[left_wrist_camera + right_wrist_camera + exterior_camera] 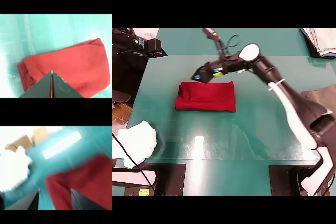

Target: Fold the shirts.

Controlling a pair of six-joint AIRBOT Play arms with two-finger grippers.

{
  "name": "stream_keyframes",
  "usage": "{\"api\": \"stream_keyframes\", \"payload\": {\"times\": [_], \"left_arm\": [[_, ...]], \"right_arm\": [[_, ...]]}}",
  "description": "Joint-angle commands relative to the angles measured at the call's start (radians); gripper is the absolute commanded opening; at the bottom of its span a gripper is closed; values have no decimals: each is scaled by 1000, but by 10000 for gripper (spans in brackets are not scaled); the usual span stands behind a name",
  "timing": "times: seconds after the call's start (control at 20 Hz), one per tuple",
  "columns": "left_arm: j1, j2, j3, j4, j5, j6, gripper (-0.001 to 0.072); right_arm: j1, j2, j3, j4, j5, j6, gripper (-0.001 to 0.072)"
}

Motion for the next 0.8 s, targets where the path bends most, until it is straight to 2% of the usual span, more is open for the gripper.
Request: {"api": "stream_keyframes", "payload": {"times": [0.0, 0.1, 0.2, 0.5, 0.75], "left_arm": [[7, 7, 0, -2, -36, 1, 25], [7, 7, 0, -3, -39, 0, 25], [7, 7, 0, -8, -33, 1, 25], [7, 7, 0, -8, -22, 8, 25], [7, 7, 0, -8, -20, 12, 25]], "right_arm": [[-137, 131, -191, -174, 100, 135, 439], [-221, 179, -324, -199, 101, 201, 449], [-291, 190, -437, -169, 100, 200, 648], [-324, 87, -613, 78, -34, 196, 656], [-208, -82, -477, 148, -46, 196, 653]]}}
